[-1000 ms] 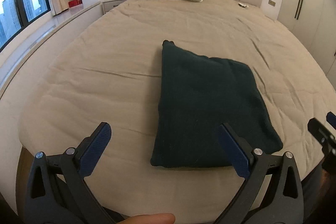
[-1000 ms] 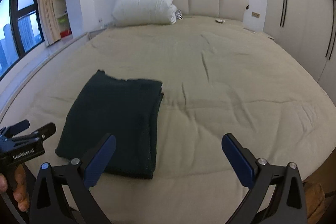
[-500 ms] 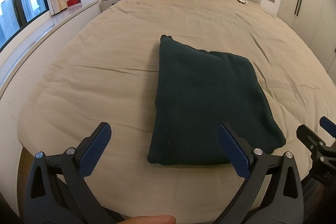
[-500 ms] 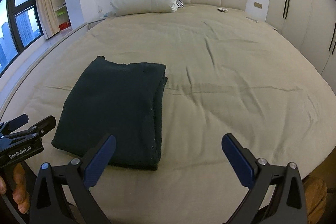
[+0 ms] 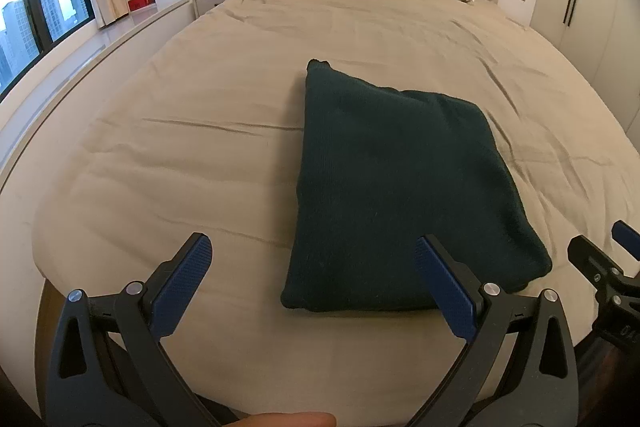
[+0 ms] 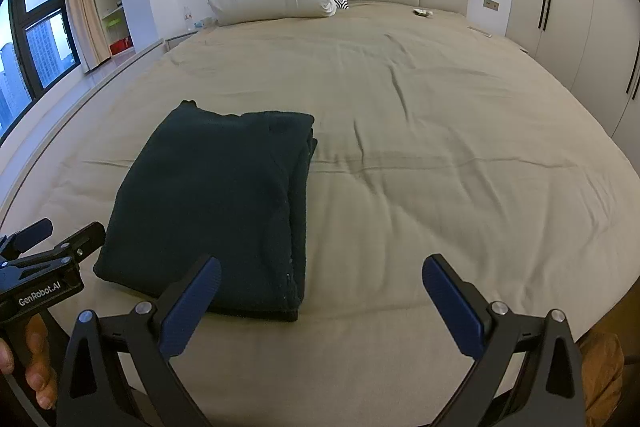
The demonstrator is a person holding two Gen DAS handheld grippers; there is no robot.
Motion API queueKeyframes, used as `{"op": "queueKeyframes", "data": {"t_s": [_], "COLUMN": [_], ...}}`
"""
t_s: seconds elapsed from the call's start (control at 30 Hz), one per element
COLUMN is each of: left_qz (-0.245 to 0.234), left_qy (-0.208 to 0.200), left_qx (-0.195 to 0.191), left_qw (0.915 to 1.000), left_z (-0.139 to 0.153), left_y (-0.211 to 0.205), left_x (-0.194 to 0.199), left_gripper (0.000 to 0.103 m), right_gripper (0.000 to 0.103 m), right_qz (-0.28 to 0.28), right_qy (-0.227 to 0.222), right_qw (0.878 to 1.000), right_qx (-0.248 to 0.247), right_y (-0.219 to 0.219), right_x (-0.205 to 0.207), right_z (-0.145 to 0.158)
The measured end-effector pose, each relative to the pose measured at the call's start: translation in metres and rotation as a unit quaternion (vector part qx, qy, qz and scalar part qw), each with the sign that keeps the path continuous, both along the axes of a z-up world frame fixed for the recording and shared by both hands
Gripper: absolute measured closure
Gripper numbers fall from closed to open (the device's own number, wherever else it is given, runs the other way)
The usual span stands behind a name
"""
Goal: Fold small clothes
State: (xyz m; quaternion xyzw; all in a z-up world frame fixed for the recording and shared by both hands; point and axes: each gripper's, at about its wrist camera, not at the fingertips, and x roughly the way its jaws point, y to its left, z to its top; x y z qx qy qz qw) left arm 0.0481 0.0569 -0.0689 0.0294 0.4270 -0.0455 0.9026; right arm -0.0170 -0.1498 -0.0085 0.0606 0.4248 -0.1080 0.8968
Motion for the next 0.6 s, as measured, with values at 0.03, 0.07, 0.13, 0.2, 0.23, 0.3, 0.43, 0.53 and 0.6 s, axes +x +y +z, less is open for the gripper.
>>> {"op": "queueKeyframes", "data": {"t_s": [0.03, 0.07, 0.13, 0.2, 0.23, 0.3, 0.43, 0.53, 0.6], "left_qz": [0.000, 0.000, 0.000, 0.000, 0.000, 0.000, 0.001, 0.001, 0.000], "left_qy": [0.001, 0.002, 0.002, 0.004, 0.004, 0.006, 0.008, 0.008, 0.008], "left_qx": [0.000, 0.000, 0.000, 0.000, 0.000, 0.002, 0.002, 0.002, 0.002], "left_qw": [1.0000, 1.0000, 1.0000, 1.0000, 1.0000, 1.0000, 1.0000, 1.0000, 1.0000], "left_z": [-0.0008, -0.0014, -0.0022, -0.0031, -0.0033, -0.0041, -0.0057, -0.0061, -0.0061], "left_y": [0.0001, 0.0002, 0.0006, 0.0002, 0.0004, 0.0002, 0.0004, 0.0005, 0.0005], "left_x": [0.0007, 0.0012, 0.0021, 0.0029, 0.0032, 0.0039, 0.0047, 0.0055, 0.0054], "left_gripper": [0.000, 0.000, 0.000, 0.000, 0.000, 0.000, 0.000, 0.000, 0.000], "right_gripper": [0.000, 0.000, 0.000, 0.000, 0.000, 0.000, 0.000, 0.000, 0.000], "right_qz": [0.000, 0.000, 0.000, 0.000, 0.000, 0.000, 0.000, 0.000, 0.000], "right_qy": [0.000, 0.001, 0.001, 0.003, 0.003, 0.003, 0.004, 0.004, 0.004], "right_qw": [1.000, 1.000, 1.000, 1.000, 1.000, 1.000, 1.000, 1.000, 1.000], "right_qx": [0.000, 0.000, 0.001, 0.000, 0.000, 0.000, 0.001, 0.000, 0.001], "right_y": [0.0002, 0.0003, -0.0005, -0.0010, -0.0011, -0.0013, -0.0009, -0.0008, -0.0008], "right_x": [-0.0001, -0.0003, 0.0000, 0.0001, 0.0001, -0.0001, -0.0003, -0.0007, -0.0008], "right_z": [0.0000, 0.0000, -0.0007, -0.0017, -0.0020, -0.0023, -0.0022, -0.0027, -0.0027]}}
